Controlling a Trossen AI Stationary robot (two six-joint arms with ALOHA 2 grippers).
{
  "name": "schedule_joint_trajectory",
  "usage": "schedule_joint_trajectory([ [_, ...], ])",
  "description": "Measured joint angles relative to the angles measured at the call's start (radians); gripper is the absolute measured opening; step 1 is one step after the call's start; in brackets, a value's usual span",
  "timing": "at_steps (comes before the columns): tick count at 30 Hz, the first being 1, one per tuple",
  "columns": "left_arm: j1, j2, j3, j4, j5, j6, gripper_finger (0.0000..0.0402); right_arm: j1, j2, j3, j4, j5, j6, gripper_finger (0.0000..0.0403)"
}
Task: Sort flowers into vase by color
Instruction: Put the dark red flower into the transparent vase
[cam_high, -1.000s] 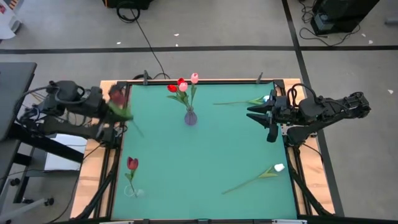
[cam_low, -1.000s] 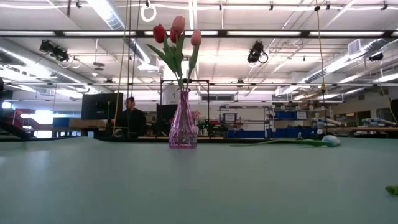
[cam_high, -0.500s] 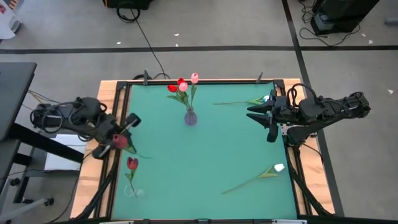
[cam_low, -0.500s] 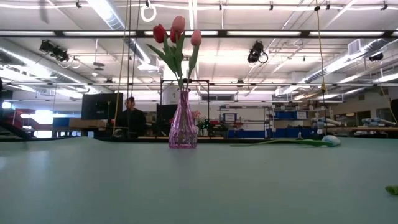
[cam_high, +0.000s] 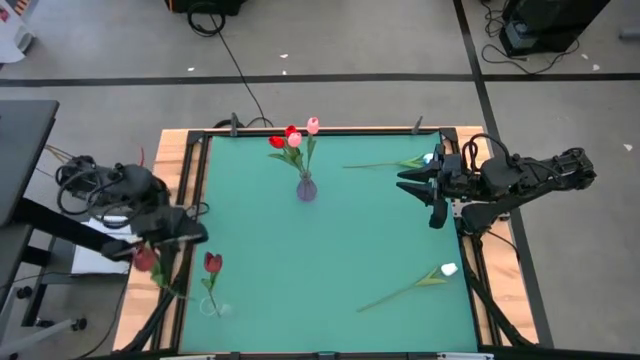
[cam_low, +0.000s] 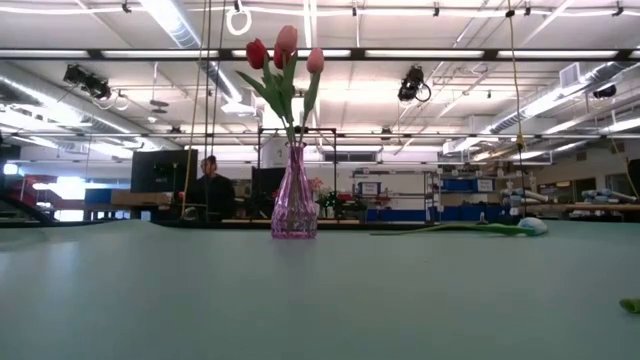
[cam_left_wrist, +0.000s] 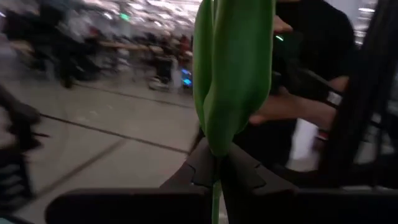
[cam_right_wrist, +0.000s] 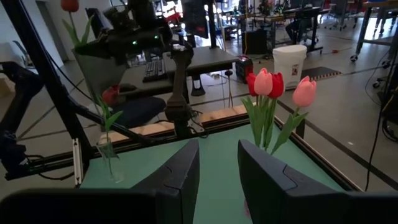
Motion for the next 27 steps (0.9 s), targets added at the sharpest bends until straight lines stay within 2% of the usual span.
schedule_joint_trajectory([
  [5, -0.104, -0.003, -0.018, -0.044, -0.1, 0.085, 0.002, 0.0, 0.0, 0.0, 0.0, 0.0, 0.0, 0.0119],
  [8, -0.142, -0.003, -0.074, 0.008, -0.178, 0.1, 0.002, 0.0, 0.0, 0.0, 0.0, 0.0, 0.0, 0.0119],
  [13, -0.179, -0.003, -0.189, 0.126, -0.245, 0.093, 0.002, 0.0, 0.0, 0.0, 0.0, 0.0, 0.0, 0.0119],
  [17, -0.183, -0.018, -0.247, 0.152, -0.289, 0.094, 0.002, 0.0, 0.0, 0.0, 0.0, 0.0, 0.0, 0.0119],
  [22, -0.183, -0.024, -0.26, 0.14, -0.291, 0.053, 0.0033, 0.0, 0.0, 0.0, 0.0, 0.0, 0.0, 0.0119],
  [27, -0.183, -0.041, -0.26, 0.136, -0.292, -0.003, 0.008, 0.0, 0.0, 0.0, 0.0, 0.0, 0.0, 0.0119],
])
